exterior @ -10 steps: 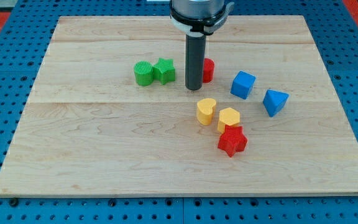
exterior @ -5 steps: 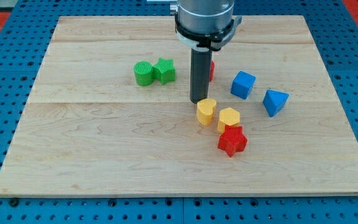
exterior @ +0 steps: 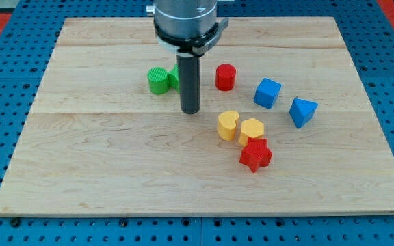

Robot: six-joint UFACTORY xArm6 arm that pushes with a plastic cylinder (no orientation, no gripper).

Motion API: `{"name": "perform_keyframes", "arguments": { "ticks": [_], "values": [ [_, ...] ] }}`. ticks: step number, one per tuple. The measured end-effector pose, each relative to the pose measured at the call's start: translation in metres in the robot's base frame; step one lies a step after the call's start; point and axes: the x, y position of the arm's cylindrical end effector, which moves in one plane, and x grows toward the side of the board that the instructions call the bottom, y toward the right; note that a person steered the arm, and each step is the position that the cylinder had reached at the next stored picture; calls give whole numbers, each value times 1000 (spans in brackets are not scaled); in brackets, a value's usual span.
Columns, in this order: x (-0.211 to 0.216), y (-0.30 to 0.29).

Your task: Move the red circle above the green circle

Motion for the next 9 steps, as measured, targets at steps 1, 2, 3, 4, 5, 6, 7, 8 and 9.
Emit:
{"name": "perform_keyframes", "arguments": {
  "ticks": [1,2,3,4,5,6,7,8,9],
  "values": [
    [-35,22],
    [-65,68],
    [-80,111],
    [-94,157],
    [-103,110],
    [-103,44],
    [-128,69],
    [-147,42],
    [-134,-19]
  ]
}}
